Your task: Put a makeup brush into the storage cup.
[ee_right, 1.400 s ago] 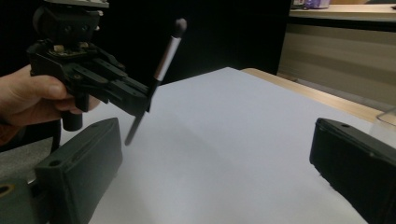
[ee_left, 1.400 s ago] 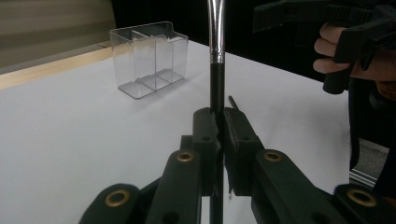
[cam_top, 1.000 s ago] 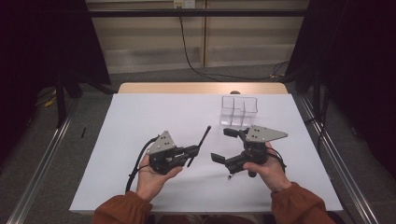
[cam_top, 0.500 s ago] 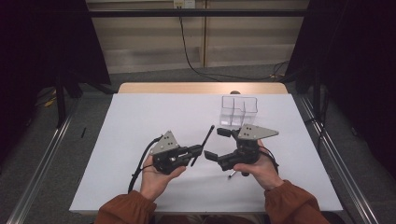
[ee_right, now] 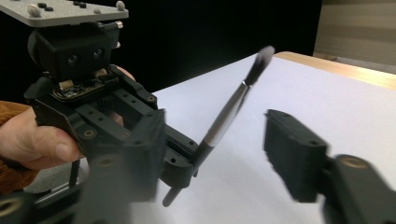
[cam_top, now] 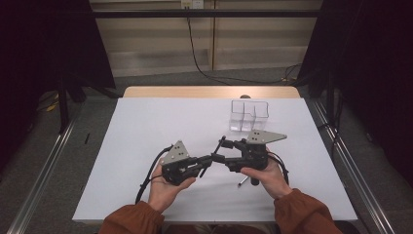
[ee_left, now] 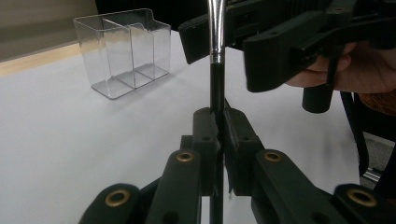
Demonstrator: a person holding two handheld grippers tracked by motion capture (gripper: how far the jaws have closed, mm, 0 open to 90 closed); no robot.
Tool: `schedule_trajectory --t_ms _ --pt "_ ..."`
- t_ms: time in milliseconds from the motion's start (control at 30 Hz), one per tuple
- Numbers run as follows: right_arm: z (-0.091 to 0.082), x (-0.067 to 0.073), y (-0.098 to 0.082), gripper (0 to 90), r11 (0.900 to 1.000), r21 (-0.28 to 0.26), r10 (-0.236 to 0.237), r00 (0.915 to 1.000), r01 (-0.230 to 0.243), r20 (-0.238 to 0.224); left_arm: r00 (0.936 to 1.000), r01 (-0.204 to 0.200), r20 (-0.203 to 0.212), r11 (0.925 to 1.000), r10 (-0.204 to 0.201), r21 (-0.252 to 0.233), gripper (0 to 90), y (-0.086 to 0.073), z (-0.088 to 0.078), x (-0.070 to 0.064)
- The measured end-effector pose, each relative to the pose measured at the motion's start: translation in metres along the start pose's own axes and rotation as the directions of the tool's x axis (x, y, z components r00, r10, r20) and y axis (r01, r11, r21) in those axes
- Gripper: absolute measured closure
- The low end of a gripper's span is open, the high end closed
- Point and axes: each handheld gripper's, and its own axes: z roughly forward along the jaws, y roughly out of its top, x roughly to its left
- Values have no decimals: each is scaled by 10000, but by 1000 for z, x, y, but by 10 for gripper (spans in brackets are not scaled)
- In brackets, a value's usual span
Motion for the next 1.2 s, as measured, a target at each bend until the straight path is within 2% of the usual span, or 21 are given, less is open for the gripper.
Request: schedule_trajectory --t_ms 33,300,433,600,967,1200 --pt "-1 0 0 538 10000 -57 29 9998 -30 -174 10000 -10 16 10000 10 9 842 0 1 -1" --pt "-3 -1 1 731 9999 -128 107 9994 -111 -337 9998 -111 164 9999 109 117 842 -1 4 -3" --pt "-3 -2 0 746 9998 -95 171 9993 -174 -330 9998 -130 160 9998 127 164 842 -1 4 -2" --pt "-3 -2 0 818 9995 -128 292 9982 -299 -531 9998 -168 147 9997 165 186 843 -2 5 -3" --pt "-2 -1 0 838 9992 -126 367 9965 -377 -745 9996 -230 191 9996 227 134 839 -3 6 -3" --pt "-2 -1 1 839 9992 -209 326 9964 -343 -787 9997 -59 226 10000 59 24 811 -4 7 -2"
